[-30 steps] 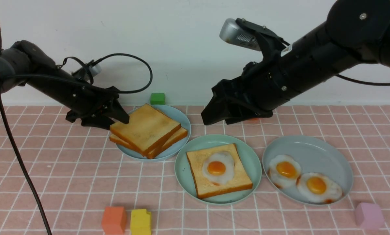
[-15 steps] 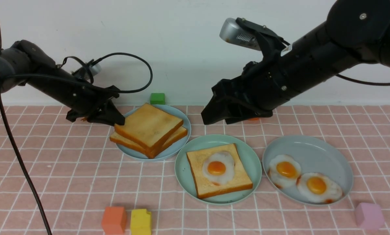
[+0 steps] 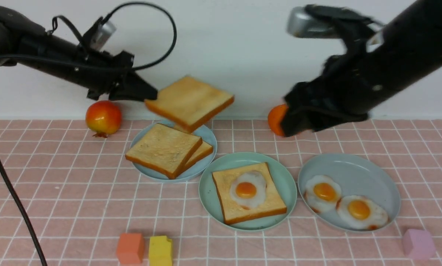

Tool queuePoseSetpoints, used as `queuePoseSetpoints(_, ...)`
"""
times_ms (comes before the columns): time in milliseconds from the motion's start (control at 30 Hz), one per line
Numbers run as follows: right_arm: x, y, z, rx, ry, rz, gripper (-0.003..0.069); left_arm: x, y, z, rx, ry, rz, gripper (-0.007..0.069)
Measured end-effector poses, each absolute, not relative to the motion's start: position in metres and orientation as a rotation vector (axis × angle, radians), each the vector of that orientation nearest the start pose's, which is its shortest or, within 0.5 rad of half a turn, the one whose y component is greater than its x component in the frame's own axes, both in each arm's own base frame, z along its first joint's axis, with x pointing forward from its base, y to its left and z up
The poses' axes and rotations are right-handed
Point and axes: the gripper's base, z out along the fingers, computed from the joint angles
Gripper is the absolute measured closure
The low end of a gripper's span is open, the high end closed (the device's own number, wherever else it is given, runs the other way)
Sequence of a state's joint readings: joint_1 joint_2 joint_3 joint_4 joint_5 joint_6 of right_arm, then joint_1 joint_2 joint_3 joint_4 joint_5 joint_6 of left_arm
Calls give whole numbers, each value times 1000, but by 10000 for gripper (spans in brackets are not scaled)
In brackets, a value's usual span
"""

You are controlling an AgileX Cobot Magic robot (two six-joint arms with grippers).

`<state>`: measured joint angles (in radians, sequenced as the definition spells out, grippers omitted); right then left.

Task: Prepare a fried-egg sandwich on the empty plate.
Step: Use the left arm to place a slice of bread on the fried egg in the middle

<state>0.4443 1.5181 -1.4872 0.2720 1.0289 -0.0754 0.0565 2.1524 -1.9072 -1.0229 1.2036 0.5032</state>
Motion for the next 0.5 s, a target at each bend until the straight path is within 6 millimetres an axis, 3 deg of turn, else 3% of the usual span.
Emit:
queuePoseSetpoints(167,261,140,386,-496,2486,414,217,441,-89,236,309,2498,-1292,583)
queuePoseSetpoints(267,250,133,390,-487,2469,409,229,424,-121,215,574,2474,-1289,583)
queuePoseSetpoints(300,249,133,390,-487,2468,409,229,423,-122,214,593,2468,-1286,583)
queuePoseSetpoints(367,245,131,393,-485,2458,411,236,418,-142,211,803,2374,-1218,583)
queuePoseSetpoints(500,245,131,393,-484,2456,412,238,423,-155,210,925,2258,-1059,583)
